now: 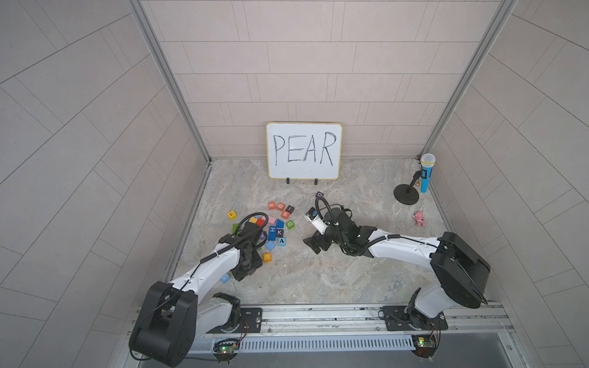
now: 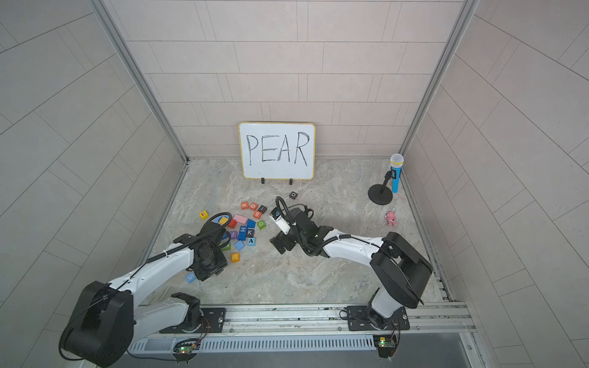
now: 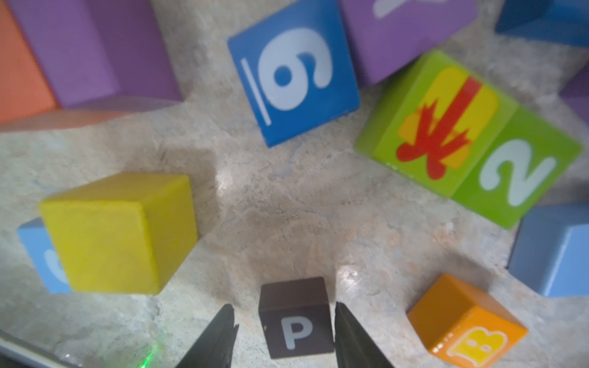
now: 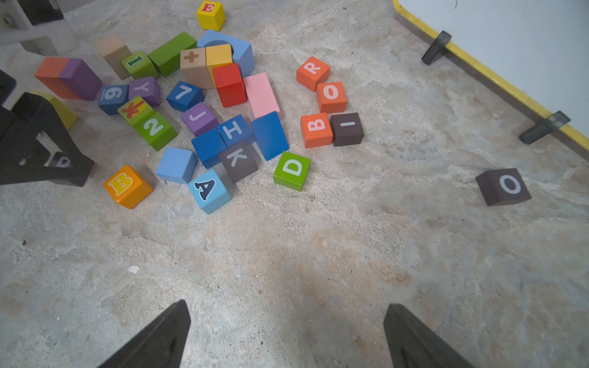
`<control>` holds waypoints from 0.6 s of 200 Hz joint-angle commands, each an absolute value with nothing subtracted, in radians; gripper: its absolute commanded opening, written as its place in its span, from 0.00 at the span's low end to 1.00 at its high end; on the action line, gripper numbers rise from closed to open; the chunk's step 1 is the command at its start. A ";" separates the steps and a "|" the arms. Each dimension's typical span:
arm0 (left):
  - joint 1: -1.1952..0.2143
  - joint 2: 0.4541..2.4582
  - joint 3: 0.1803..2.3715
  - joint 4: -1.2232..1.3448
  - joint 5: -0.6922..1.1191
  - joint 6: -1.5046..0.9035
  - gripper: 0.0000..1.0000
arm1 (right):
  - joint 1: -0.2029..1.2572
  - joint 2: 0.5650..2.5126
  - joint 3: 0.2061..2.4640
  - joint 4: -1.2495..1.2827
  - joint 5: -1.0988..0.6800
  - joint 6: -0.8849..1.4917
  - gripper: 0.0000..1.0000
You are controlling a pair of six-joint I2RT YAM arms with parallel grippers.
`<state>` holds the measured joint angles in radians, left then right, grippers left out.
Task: Spell the uppercase word “pear” with letter blocks
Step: Pick up the letter block from the center of the board.
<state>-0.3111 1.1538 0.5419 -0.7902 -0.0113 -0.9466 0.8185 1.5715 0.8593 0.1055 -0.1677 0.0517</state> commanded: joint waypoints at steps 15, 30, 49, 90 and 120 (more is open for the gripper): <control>-0.318 1.113 0.539 -0.843 -0.049 -0.964 0.50 | 0.824 1.592 0.850 0.114 -0.159 0.033 1.00; -0.319 1.128 0.545 -0.839 -0.060 -0.962 0.47 | 0.824 1.592 0.849 0.112 -0.160 0.033 1.00; -0.318 1.150 0.550 -0.827 -0.062 -0.958 0.43 | 0.824 1.585 0.844 0.110 -0.157 0.031 1.00; -0.319 1.174 0.551 -0.800 -0.059 -0.953 0.38 | 0.824 1.575 0.834 0.110 -0.149 0.032 1.00; -0.318 1.182 0.541 -0.785 -0.062 -0.950 0.37 | 0.824 1.575 0.834 0.112 -0.147 0.035 1.00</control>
